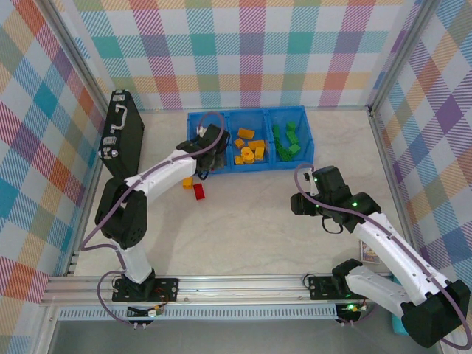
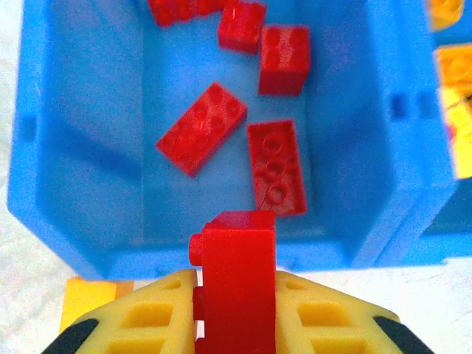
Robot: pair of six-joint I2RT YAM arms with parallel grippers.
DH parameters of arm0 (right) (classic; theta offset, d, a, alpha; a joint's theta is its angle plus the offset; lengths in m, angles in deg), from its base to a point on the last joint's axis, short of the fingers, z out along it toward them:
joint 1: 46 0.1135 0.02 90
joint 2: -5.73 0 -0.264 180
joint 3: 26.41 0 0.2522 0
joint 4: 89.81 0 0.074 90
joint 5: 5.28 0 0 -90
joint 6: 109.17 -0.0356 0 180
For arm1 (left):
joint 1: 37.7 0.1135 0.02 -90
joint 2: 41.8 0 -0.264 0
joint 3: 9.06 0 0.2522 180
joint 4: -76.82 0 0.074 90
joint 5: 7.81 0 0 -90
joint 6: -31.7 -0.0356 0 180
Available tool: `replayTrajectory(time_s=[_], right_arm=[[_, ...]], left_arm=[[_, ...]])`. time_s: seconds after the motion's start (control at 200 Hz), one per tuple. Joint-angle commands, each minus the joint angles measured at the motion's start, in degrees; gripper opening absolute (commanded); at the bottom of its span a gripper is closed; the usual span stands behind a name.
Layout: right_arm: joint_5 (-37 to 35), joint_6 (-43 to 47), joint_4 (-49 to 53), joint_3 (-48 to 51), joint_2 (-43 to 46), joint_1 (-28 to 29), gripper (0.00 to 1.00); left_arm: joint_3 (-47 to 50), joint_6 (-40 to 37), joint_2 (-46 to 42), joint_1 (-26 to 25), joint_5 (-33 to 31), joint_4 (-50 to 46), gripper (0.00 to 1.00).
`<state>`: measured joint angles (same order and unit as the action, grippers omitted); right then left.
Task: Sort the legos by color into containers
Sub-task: Place the lego in the container.
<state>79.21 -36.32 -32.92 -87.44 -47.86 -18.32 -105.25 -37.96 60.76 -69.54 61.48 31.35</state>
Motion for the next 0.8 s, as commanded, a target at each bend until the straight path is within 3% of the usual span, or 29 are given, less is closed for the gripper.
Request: replayTrajectory(time_s=[0.0, 0.305, 0.465, 0.68, 0.795], right_arm=[[-1.0, 0.0, -0.2, -0.3, 0.4, -0.3, 0.63], [-1.0, -0.4, 0.1, -0.1, 0.3, -0.3, 0.63], [-1.3, 0.0, 0.2, -0.6, -0.6, -0.3, 0.63], [-1.2, -0.3, -0.8, 0.0, -0.6, -0.3, 0.63], [-0.7, -0.3, -1.3, -0.1, -1.1, -0.3, 0.63]], left_arm=[[-3.7, -2.6, 2.5, 1.9, -1.1, 0.4, 0.24], [-13.4, -3.4, 12.9, 7.3, 1.3, 5.0, 0.24], [-20.1, -4.7, 18.8, 7.9, 1.8, 2.1, 0.32], [-18.9, -6.5, 15.4, 7.9, 0.5, 1.4, 0.52], [-16.0, -6.0, 10.4, 7.9, 0.6, -0.1, 0.55]])
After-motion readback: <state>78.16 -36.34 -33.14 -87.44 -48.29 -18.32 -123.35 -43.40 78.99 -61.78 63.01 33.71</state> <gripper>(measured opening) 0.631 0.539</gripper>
